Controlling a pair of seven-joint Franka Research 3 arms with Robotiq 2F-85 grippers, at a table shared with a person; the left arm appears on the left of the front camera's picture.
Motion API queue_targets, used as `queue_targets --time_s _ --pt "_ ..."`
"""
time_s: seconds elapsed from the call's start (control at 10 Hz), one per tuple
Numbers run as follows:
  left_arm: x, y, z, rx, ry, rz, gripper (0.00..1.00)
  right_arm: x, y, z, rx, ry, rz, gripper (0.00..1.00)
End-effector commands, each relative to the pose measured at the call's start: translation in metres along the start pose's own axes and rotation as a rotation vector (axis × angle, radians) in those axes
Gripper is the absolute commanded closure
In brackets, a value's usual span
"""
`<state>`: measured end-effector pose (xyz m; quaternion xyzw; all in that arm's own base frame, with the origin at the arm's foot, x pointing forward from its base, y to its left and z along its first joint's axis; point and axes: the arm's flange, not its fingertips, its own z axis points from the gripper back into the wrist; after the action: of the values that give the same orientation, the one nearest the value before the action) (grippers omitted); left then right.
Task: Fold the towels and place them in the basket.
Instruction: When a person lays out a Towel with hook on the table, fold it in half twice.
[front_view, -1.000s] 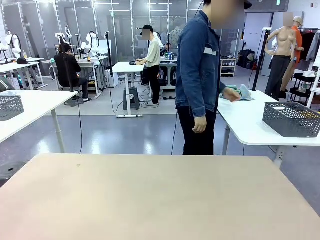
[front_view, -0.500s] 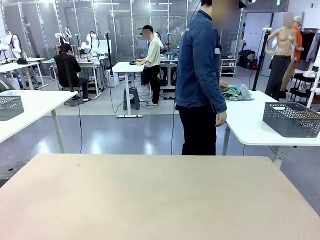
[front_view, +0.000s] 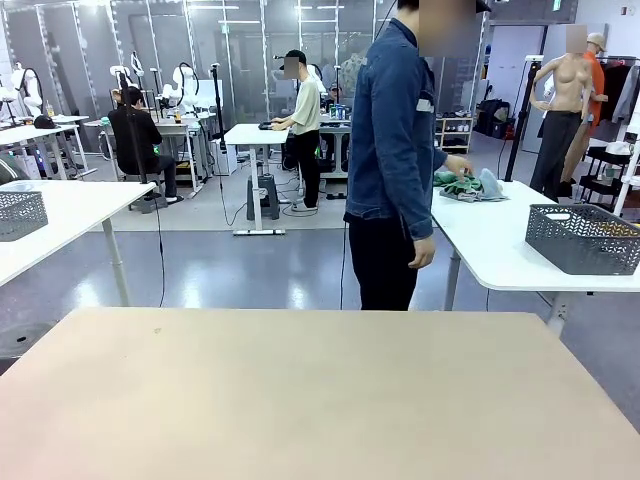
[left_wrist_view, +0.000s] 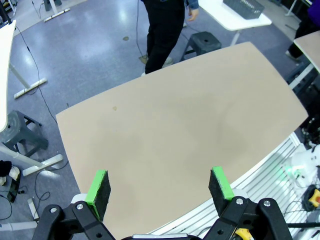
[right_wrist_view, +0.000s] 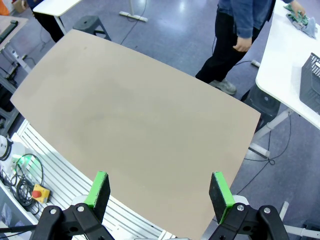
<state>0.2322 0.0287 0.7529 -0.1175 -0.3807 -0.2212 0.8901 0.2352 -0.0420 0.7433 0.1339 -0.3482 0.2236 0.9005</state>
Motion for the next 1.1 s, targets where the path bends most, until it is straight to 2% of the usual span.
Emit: queue_targets --time_s 0.0,1.0 --pt "0.0012 -0.0002 -0.0008 -0.005 0.001 -0.003 0.00 -0.0008 0.0003 0.0010 0.003 -0.003 0.002 0.00" --pt "0.0012 -0.0002 -0.0008 -0.005 0.001 -0.003 0.00 -0.0008 0.0003 0.0010 0.003 -0.003 0.002 0.00"
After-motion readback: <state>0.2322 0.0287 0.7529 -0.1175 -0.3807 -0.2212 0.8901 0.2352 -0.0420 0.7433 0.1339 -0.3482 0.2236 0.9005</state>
